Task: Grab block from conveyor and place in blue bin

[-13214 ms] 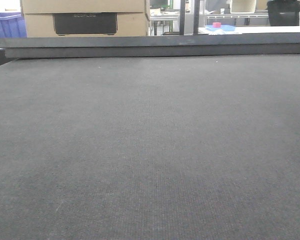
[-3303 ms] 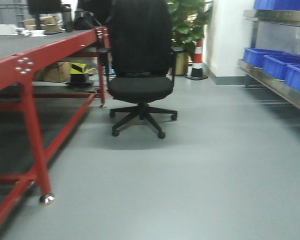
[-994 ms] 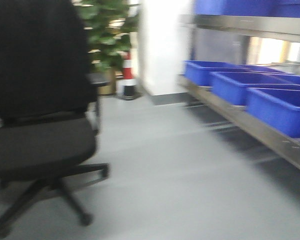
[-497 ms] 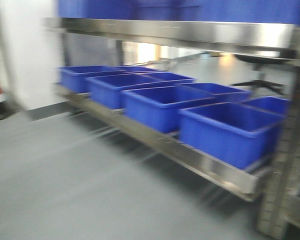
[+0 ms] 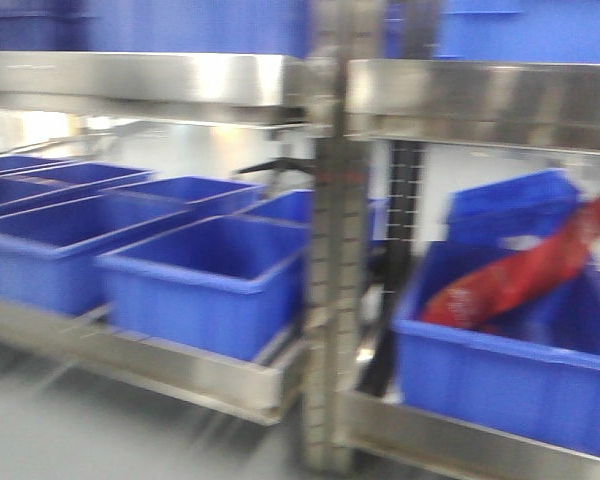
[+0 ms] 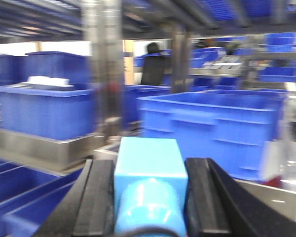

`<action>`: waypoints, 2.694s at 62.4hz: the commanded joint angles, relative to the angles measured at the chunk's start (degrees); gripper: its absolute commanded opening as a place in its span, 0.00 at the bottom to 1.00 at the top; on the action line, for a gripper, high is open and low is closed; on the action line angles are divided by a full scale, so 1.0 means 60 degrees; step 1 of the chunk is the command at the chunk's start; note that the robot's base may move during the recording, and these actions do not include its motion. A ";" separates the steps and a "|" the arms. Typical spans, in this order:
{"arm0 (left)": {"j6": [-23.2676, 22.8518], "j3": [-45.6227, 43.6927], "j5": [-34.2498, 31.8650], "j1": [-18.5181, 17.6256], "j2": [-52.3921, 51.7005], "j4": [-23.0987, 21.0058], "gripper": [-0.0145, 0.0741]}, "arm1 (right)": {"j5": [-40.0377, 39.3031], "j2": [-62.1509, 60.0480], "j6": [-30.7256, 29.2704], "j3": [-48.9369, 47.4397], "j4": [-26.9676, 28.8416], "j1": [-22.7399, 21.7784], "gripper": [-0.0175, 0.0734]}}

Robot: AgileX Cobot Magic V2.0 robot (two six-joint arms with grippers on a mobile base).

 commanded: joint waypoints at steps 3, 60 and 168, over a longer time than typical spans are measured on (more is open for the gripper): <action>0.0000 -0.0053 -0.0127 -0.0032 -0.0048 -0.0002 0.04 | -0.0146 -0.0019 -0.0063 0.0008 -0.0016 0.0007 0.01; 0.0000 -0.0053 -0.0127 -0.0032 -0.0048 -0.0002 0.04 | -0.0146 -0.0019 -0.0063 0.0008 -0.0016 0.0007 0.01; 0.0000 -0.0071 -0.0739 -0.0417 -0.0048 -0.0002 0.04 | -0.0183 -0.0019 -0.0063 0.0008 -0.0016 0.0007 0.01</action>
